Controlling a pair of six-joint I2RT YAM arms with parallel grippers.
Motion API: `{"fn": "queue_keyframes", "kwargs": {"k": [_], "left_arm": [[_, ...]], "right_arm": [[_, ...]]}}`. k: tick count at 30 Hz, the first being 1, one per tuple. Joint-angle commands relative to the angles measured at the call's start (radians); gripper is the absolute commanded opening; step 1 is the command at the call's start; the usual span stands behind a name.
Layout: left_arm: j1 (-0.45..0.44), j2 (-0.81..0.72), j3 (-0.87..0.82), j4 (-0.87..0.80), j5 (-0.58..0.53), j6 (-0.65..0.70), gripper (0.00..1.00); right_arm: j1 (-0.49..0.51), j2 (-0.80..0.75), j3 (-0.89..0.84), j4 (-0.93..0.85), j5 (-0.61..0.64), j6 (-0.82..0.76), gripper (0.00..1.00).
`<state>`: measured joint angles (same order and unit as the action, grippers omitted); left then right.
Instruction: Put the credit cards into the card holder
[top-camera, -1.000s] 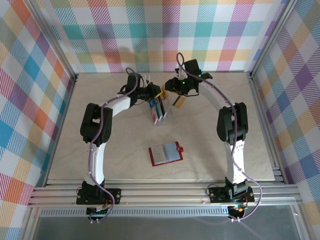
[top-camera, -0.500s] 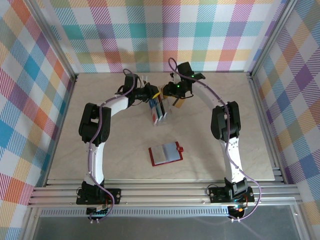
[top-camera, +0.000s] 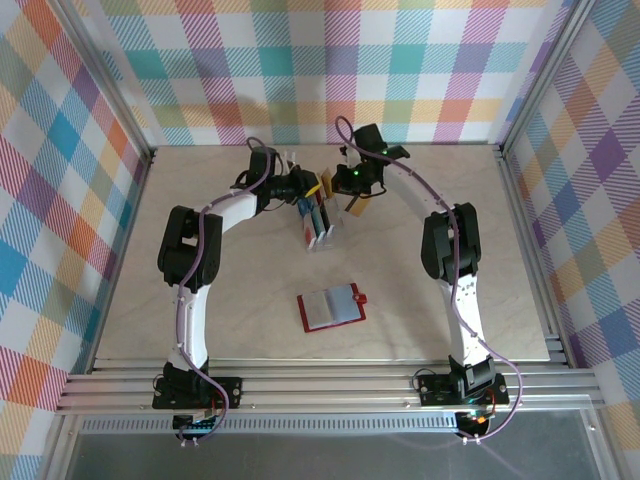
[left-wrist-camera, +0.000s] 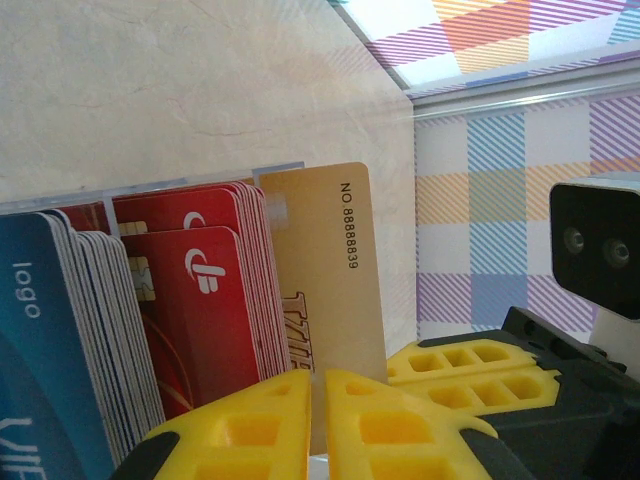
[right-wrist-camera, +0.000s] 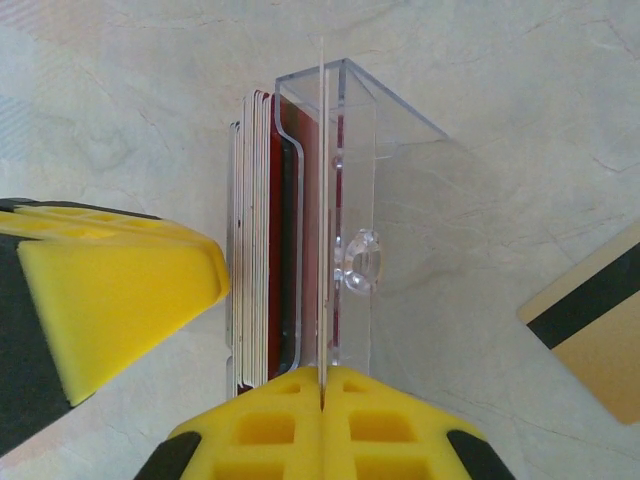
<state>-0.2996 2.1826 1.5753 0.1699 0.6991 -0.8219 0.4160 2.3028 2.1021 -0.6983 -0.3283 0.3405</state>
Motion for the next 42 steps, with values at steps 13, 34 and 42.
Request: {"fn": "queue_keyframes", "kwargs": {"k": [13, 34, 42], "left_arm": [[-0.065, -0.011, 0.087, -0.099, -0.004, 0.057, 0.12], [-0.084, 0.032, 0.040, -0.132, -0.052, 0.124, 0.12], [-0.084, 0.033, 0.040, -0.139, -0.061, 0.132, 0.12]], "right_arm": [[-0.003, -0.143, -0.099, 0.043, -0.008, 0.028, 0.00], [-0.015, -0.148, -0.133, 0.104, -0.166, 0.062, 0.16], [-0.019, -0.132, -0.124, 0.117, -0.211, 0.077, 0.19]]}}
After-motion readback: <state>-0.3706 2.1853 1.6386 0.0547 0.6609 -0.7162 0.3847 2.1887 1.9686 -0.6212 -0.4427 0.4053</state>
